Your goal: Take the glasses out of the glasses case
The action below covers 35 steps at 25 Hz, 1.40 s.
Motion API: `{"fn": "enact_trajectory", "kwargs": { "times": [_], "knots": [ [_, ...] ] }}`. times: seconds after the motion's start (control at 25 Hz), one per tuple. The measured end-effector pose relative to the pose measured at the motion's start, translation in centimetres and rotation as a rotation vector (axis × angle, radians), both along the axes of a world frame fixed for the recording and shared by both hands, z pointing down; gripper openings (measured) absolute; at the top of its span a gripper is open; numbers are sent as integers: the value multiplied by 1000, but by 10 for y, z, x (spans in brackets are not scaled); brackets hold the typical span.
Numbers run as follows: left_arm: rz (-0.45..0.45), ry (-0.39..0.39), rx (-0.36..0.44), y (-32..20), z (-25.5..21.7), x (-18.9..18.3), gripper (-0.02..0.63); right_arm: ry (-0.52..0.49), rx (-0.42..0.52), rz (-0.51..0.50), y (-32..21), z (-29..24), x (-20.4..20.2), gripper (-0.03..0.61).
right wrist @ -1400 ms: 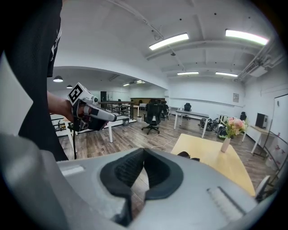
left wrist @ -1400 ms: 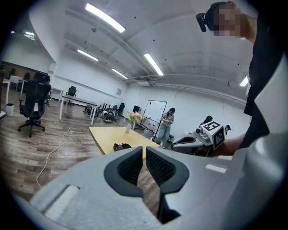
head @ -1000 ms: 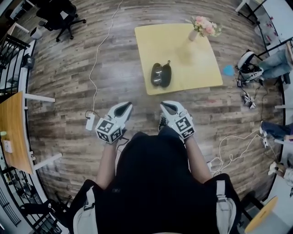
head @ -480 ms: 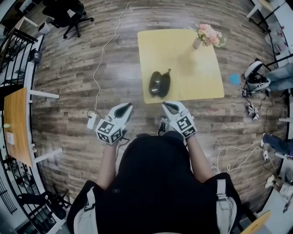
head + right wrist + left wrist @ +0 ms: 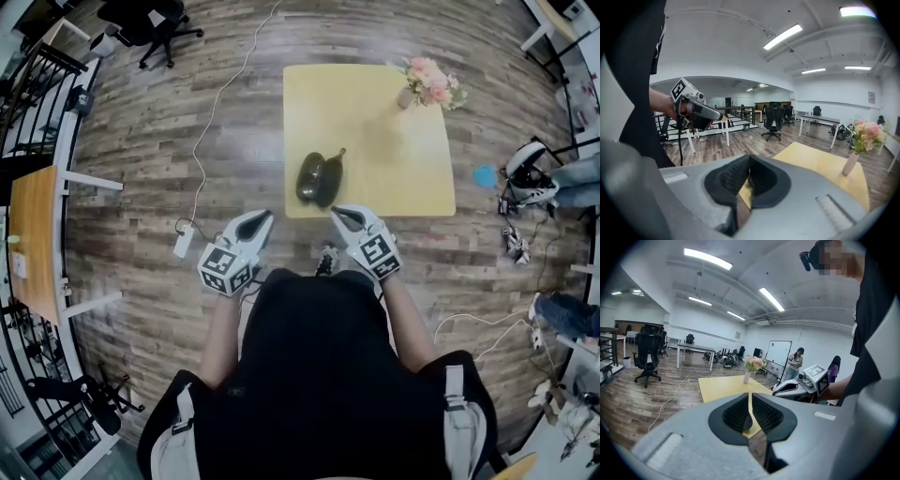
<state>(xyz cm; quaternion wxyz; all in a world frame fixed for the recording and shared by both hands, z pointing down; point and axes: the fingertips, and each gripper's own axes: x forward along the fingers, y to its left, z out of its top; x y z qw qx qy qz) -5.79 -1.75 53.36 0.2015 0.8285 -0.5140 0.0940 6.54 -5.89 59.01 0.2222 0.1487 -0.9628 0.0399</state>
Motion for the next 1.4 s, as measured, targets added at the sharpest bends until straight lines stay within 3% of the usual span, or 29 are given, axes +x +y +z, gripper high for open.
{"fn": "enact_trajectory", "kwargs": {
  "times": [0.48, 0.88, 1.4],
  "knots": [
    [-18, -18, 12, -28, -1, 6, 32, -6, -5, -5, -26, 6, 8, 3],
    [85, 1, -16, -61, 12, 1, 32, 1, -46, 90, -46, 15, 4, 3],
    [267, 52, -7, -160, 0, -73, 32, 73, -75, 266, -103, 19, -63, 3]
  ]
}}
